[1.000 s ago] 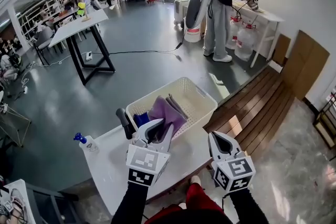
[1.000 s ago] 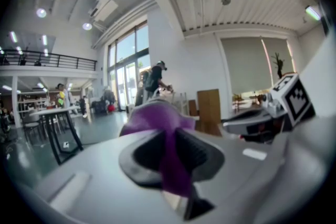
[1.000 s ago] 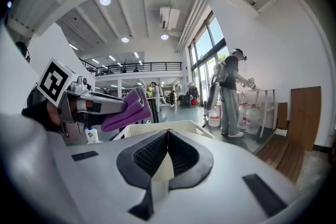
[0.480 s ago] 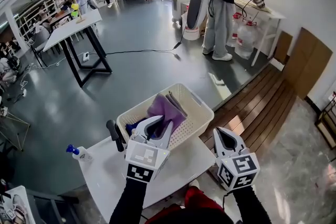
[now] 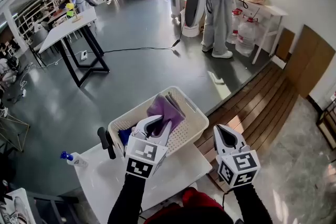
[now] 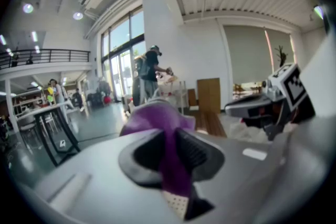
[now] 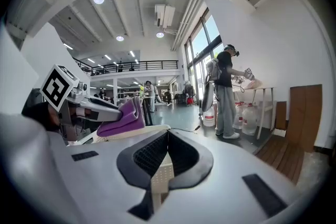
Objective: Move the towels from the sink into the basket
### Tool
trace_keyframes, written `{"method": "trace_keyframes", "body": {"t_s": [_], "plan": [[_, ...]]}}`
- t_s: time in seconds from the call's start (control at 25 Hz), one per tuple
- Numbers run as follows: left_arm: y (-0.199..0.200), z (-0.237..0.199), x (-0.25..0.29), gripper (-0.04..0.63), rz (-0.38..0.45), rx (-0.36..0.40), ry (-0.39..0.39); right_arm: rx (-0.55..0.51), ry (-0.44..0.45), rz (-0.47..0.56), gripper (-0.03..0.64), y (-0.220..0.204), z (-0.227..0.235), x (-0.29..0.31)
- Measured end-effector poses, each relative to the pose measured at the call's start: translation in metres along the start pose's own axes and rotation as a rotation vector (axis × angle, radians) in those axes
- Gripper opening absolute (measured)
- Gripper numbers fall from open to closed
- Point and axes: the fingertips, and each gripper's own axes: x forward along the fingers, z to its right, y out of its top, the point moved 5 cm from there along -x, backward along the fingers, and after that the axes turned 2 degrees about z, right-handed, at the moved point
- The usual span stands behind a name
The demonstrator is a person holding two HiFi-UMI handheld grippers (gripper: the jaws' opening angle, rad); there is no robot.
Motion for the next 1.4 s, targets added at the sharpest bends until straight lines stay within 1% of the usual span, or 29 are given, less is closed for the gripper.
{"method": "trace_keyframes", "body": {"t_s": [0.44, 0.56, 0.72, 0.92, 1.08, 1.24, 1.4], "plan": [[-0.014, -0.003, 0.046, 0.072, -0.076, -0.034, -0.003, 0.005, 0.021, -0.041, 0.008, -0.004, 0.033, 0.032], [-0.025, -0.004, 0.059, 0.072, -0.101, -0.047, -0.010, -0.001, 0.030, -0.054, 0.009, -0.007, 0.040, 0.040], [-0.040, -0.004, 0.077, 0.072, -0.140, -0.072, -0.026, -0.006, 0.049, -0.072, 0.008, -0.011, 0.046, 0.051], [-0.048, -0.009, 0.093, 0.072, -0.177, -0.097, -0.026, -0.011, 0.074, -0.097, 0.008, -0.012, 0.052, 0.067], [-0.051, -0.013, 0.107, 0.072, -0.192, -0.100, -0.030, -0.003, 0.076, -0.109, 0.008, -0.014, 0.060, 0.080], [-0.063, -0.013, 0.116, 0.074, -0.241, -0.117, -0.054, 0.001, 0.079, -0.124, 0.008, -0.018, 0.065, 0.091], [-0.072, -0.016, 0.126, 0.074, -0.270, -0.124, -0.062, 0.004, 0.083, -0.136, 0.008, -0.021, 0.070, 0.099]]}}
